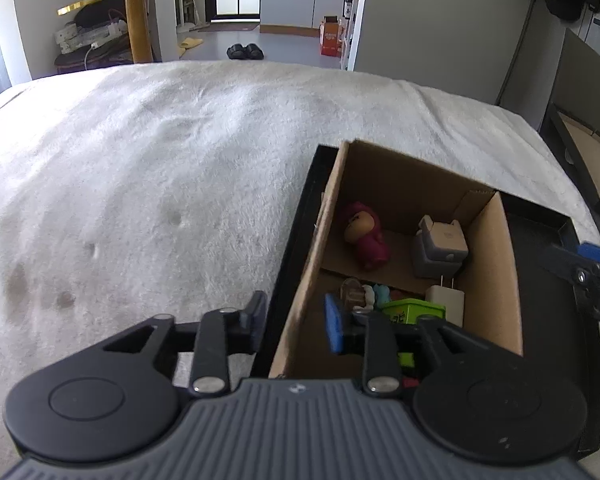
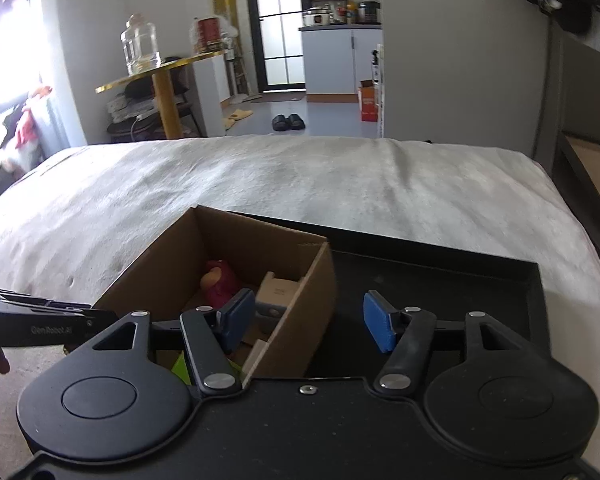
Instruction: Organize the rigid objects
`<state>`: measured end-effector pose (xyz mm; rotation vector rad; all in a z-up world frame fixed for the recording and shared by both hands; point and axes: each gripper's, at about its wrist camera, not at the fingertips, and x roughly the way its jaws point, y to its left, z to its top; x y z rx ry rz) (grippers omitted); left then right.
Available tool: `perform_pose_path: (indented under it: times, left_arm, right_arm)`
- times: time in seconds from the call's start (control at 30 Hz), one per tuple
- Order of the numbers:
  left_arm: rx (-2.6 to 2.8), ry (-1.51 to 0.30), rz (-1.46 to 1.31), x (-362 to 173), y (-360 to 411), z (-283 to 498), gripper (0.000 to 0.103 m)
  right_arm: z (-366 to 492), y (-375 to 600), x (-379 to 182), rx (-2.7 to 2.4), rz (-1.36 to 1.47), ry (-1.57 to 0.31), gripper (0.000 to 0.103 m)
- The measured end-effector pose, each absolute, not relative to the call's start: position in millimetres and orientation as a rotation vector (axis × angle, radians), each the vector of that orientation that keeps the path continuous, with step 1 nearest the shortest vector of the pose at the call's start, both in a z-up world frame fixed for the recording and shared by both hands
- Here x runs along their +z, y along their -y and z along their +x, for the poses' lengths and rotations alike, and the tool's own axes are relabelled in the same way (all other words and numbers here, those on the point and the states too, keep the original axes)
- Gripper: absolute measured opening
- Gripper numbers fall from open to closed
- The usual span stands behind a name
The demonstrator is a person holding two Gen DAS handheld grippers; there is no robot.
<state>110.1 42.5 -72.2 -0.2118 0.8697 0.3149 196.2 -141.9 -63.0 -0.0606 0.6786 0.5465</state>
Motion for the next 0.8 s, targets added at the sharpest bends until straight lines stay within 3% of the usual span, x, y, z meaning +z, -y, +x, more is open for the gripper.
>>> perform_pose_path:
  times: [0.17, 0.47, 0.7, 0.8]
  left_arm:
    - [0.316, -0.839, -0.188, -52, -45, 101, 0.055]
    - [0.291, -0.809, -0.156, -22, -39, 85, 0.071]
    - [0.246, -0.791, -0.128, 3, -32, 71, 0.082]
    - [0.222, -0.783, -0.122, 13, -29, 63, 0.086]
  right_arm:
    - [188, 156, -54, 0.534, -0.044, -0.681, 0.062]
    - [171, 178, -30, 0.54, -0.022, -0.659, 0.071]
    - [157, 197, -11, 0.546, 0.003, -0.648, 0.088]
    - [152, 206, -5, 0.542, 0.023, -0.652, 0.09]
